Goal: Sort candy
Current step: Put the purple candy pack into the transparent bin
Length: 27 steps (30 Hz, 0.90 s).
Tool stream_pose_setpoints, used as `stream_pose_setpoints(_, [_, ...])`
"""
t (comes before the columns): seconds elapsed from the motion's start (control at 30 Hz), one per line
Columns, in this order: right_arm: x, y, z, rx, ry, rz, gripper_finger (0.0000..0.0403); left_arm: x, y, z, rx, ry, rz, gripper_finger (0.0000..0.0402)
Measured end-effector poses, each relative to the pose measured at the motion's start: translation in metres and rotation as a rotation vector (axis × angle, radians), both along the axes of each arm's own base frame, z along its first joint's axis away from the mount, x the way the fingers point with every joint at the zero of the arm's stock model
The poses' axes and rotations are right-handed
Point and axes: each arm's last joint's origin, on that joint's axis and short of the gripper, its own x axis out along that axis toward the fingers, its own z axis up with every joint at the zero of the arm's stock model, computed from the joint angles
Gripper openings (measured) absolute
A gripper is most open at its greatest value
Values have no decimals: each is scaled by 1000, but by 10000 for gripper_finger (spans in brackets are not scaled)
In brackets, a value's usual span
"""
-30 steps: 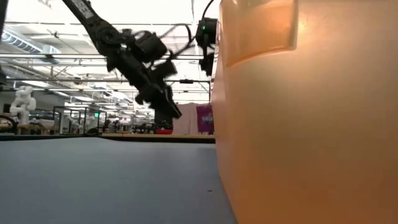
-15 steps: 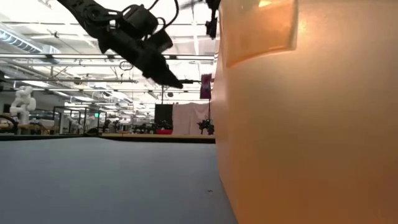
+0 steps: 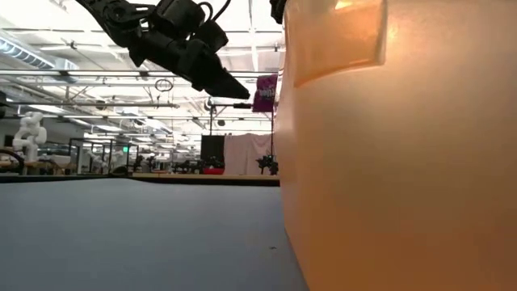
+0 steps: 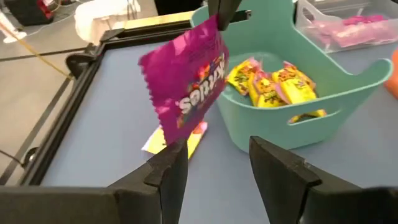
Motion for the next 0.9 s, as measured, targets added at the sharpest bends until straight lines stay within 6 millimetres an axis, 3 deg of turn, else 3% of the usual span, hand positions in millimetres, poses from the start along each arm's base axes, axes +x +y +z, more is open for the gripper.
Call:
stream_pose_setpoints(0.43, [2,36,0,15,-26,6,0,13,-27,-14,6,63,-59,176])
stream_pose_setpoints(0.53, [2,40,0,22,-29,6,0,7,-33,-15,-15,125,-55,176])
stream_pose_setpoints(0.67, [2,41,0,23,-29,8,0,8,-35,-14,-23,126,17,176])
stream_pose_setpoints(0.9, [2,46,0,29,-33,12,0,12,-45,-11,-22,82,-8,176])
